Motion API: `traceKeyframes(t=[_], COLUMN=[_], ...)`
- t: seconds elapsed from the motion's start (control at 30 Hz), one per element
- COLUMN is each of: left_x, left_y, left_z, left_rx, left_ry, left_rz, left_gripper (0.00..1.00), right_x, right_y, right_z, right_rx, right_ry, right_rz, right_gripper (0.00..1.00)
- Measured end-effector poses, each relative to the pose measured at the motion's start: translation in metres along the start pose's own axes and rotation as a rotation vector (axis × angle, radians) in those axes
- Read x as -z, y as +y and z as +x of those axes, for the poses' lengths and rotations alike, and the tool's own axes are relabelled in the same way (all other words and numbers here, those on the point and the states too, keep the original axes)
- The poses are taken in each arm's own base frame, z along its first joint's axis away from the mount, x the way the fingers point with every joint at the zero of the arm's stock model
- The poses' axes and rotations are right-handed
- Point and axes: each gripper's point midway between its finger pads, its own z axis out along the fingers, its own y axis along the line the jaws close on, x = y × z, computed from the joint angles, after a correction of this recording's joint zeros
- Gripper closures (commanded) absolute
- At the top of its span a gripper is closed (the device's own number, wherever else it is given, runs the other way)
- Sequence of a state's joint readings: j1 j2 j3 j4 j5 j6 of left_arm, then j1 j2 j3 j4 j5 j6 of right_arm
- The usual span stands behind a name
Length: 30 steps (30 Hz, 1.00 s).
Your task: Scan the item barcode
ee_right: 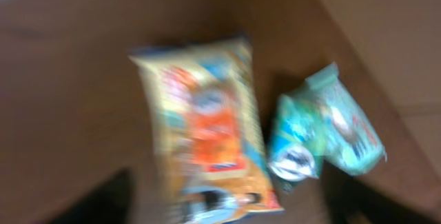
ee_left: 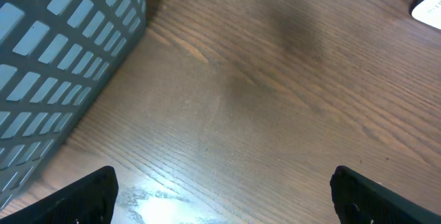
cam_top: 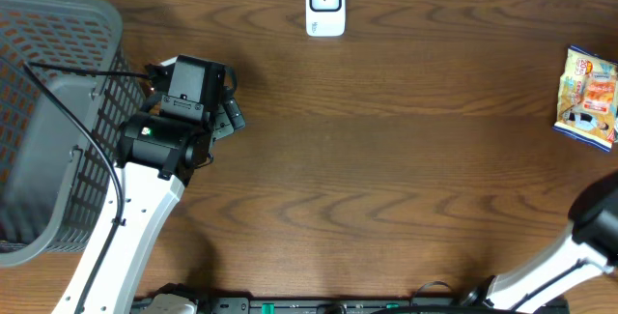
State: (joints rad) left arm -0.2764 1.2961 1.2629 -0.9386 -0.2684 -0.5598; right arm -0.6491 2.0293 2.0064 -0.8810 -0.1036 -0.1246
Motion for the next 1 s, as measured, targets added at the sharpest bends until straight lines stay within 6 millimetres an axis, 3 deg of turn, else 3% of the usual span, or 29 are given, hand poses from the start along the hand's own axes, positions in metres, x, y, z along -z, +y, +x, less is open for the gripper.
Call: traceKeyframes(t=[0.1,0.2,0.27,0.37,0.6,0.77,1.0], left_x=[0.0,0.0,0.0,0.0,0.0,0.0,0.0], left_y=[0.0,0.0,0.0,0.0,0.0,0.0,0.0], left_z=[0.0,0.0,0.0,0.0,0.0,0.0,0.0], left_rx=[0.0,0.0,0.0,0.0,0.0,0.0,0.0], left_ry=[0.0,0.0,0.0,0.0,0.0,-0.001,-0.001], left_rz=[0.0,0.0,0.0,0.0,0.0,0.0,0.0], left_gripper=[0.02,0.02,0.02,0.02,0.02,0.02,0.02], right_x=[0.063,0.122,0.149,0.172,0.178,0.182,0.181], right_y=[0.029,0.053,0.063,0.074,0.093,0.114,0.125], right_z=[-0.024,-0.028,-0.022,-0.004,0.036,0.073,0.128], right_rx=[0.002,0.004,0.002,-0.014,-0.02,0.02,0.03], right_ry=[-0.116,-0.177,-0.177,-0.135,-0.063,-0.106,-0.166], right_rz=[-0.113,-0.221,-0.262,-0.307,-0.357,-0.396,-0.426], right_gripper=[0.01,0.01,0.01,0.01,0.01,0.01,0.01])
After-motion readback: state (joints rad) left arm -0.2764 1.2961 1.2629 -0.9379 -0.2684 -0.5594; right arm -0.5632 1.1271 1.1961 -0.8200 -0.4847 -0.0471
